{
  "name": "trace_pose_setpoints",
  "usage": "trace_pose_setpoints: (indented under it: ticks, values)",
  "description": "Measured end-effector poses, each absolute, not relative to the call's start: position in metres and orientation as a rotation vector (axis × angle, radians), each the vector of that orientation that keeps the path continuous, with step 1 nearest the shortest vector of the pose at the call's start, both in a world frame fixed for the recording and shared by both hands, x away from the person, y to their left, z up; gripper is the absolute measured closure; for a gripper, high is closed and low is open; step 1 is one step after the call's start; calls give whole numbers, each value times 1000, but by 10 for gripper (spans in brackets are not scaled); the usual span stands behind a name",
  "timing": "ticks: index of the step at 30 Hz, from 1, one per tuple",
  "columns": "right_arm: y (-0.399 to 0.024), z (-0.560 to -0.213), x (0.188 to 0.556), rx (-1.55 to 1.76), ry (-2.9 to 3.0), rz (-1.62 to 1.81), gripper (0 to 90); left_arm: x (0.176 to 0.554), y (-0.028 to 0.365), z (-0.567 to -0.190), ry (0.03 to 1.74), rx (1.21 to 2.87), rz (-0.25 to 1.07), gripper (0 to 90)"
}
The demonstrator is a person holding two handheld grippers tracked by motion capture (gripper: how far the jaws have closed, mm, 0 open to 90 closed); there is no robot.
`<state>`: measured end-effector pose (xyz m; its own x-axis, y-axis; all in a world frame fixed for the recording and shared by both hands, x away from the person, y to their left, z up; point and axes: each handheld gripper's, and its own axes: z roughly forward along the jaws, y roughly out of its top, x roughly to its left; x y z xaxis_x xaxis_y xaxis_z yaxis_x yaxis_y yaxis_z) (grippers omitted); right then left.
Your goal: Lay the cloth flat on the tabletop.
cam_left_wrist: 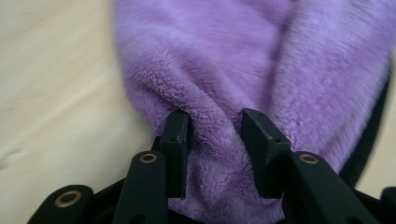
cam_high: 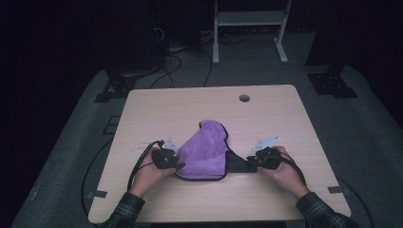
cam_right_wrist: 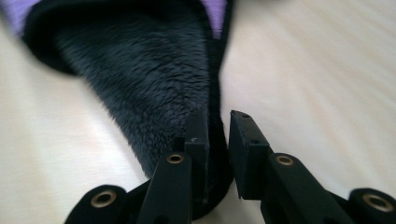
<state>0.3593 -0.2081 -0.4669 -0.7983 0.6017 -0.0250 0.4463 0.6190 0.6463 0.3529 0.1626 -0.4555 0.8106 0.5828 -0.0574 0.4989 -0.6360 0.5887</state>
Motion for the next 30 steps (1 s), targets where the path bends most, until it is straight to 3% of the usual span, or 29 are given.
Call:
trace_pose_setpoints:
  ticks: [16,23,30]
  values:
    - [-221,-468,405,980,2422,832,758,325,104,-461,534,2357,-118,580]
    - [-230,-464,404,1017,2404,901,686,343,124,-445,574,2204,-55,552]
    - [-243,-453,397,1065,2379,1017,659,395,149,-433,688,2085,179,532]
